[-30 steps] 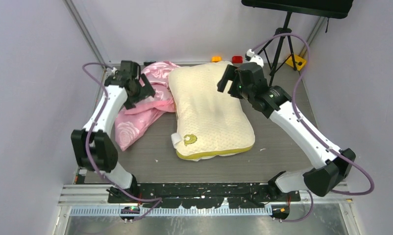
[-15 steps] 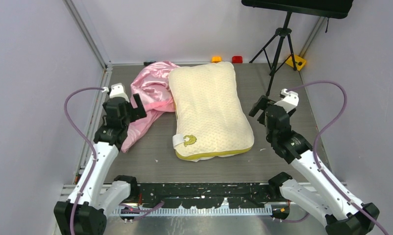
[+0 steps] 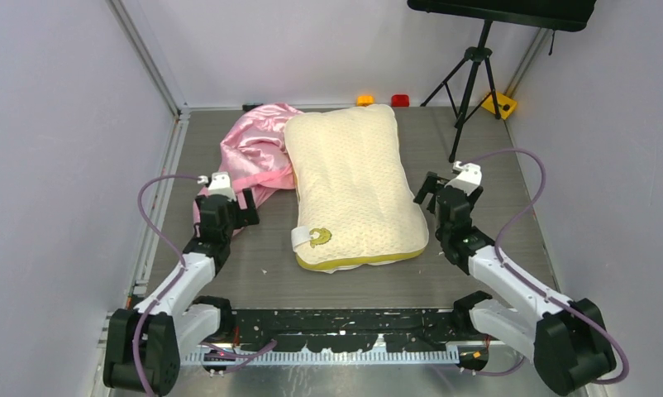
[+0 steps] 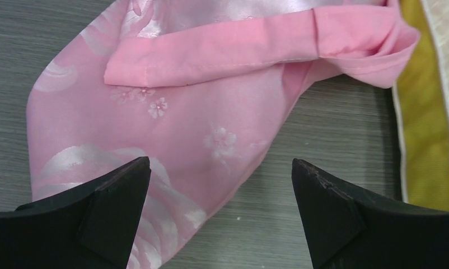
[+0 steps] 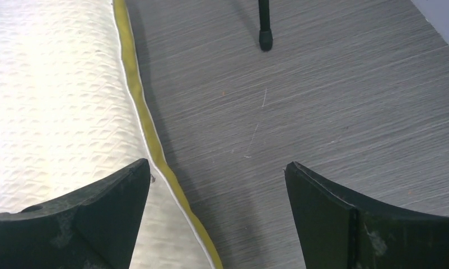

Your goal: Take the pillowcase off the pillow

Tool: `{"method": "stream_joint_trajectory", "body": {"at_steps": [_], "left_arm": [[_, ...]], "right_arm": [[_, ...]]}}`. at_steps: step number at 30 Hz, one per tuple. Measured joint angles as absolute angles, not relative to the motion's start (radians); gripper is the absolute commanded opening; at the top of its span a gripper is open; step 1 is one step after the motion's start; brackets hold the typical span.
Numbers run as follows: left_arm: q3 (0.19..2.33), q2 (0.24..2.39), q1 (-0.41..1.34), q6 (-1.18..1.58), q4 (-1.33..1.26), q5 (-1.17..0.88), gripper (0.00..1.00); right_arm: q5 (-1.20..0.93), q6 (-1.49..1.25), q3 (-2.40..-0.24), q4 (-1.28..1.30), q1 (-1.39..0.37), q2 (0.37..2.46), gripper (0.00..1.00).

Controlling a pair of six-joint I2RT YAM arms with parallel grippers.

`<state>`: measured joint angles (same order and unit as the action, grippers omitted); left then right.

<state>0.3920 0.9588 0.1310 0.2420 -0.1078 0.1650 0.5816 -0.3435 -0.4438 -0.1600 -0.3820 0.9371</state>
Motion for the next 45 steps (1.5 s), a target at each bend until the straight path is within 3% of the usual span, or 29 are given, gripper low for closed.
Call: {"method": "stream_joint_trajectory", "body": {"at_steps": [11,14,16,21,24,45], "left_arm": [[0.332,1.219,0.131,0.101,-0.491,0.221,0.98],[0.342,1.316,0.13,0.08,-0.546,0.228,1.0],[0.344,1.353,0.129,0.068,-0.582,0.235,1.0],[0.355,1.411,0.12,0.047,-0.671,0.244,1.0],[0.323,1.536,0.113,0.039,-0.891,0.243,0.99],[0.327,1.554,0.104,-0.008,-0.909,0.172,1.0]], "right_arm": [[0.619,-0.166,-0.397,-0.493,-0.271,1.192,0.97],[0.615,-0.134,-0.378,-0.588,-0.216,1.261,0.85],[0.599,-0.131,-0.358,-0.638,-0.178,1.292,0.83],[0.578,-0.13,-0.318,-0.776,-0.125,1.399,0.91],[0.57,-0.135,-0.325,-0.836,-0.108,1.5,0.93],[0.389,-0.16,-0.329,-0.921,-0.024,1.56,0.96]]}}
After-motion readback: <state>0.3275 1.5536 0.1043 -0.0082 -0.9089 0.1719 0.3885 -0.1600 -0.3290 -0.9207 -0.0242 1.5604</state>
